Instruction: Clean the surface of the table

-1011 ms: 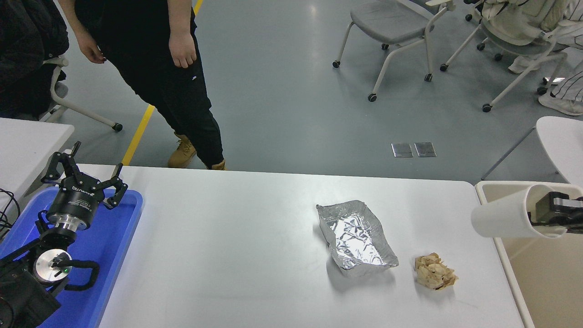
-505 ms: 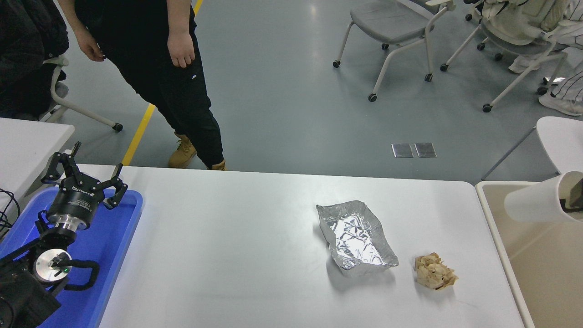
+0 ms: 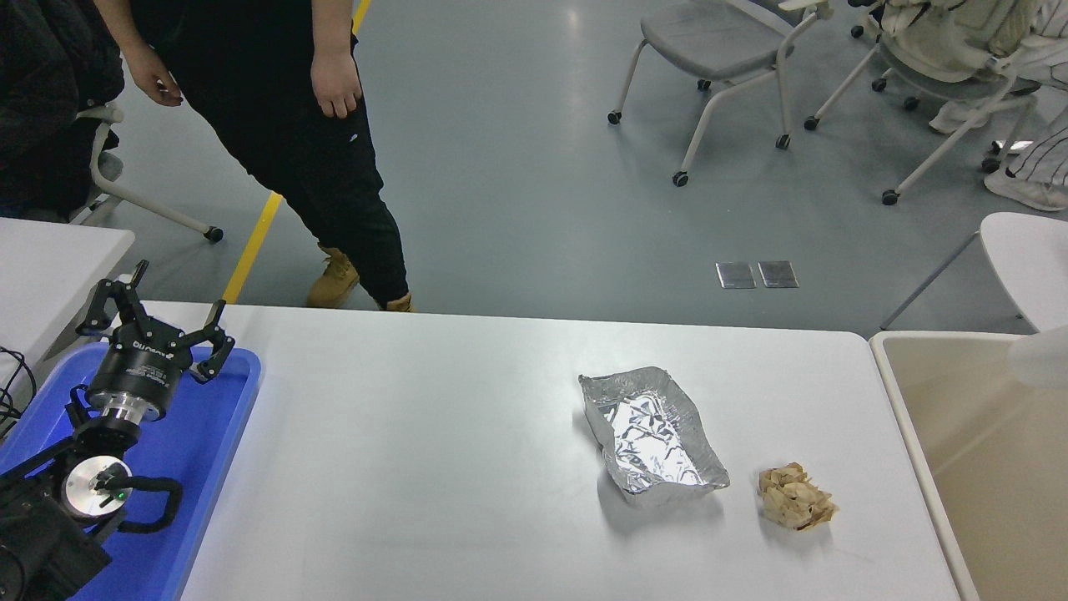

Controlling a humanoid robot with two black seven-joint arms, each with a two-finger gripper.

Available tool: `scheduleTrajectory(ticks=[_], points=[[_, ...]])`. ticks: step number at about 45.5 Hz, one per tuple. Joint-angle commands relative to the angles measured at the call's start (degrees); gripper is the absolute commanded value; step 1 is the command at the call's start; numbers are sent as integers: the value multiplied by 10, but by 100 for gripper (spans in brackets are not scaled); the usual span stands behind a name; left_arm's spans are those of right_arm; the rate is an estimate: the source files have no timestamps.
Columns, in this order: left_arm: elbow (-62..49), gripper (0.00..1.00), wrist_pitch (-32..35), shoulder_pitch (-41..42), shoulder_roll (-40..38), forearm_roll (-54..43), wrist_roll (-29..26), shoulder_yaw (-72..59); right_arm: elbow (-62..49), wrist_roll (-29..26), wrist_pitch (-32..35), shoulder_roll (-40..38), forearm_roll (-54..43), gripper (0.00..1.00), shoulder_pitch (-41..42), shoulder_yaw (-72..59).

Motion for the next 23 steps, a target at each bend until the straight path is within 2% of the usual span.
scheduleTrajectory(ticks=[1,9,23], points=[[0,100,0,0,0,0,0,0,-65,2,-146,93,67,0,-98,6],[1,100,0,0,0,0,0,0,-125,3,-249,180,81,0,-164,8],[0,100,0,0,0,0,0,0,-297,5,-363,348,126,0,-273,10]])
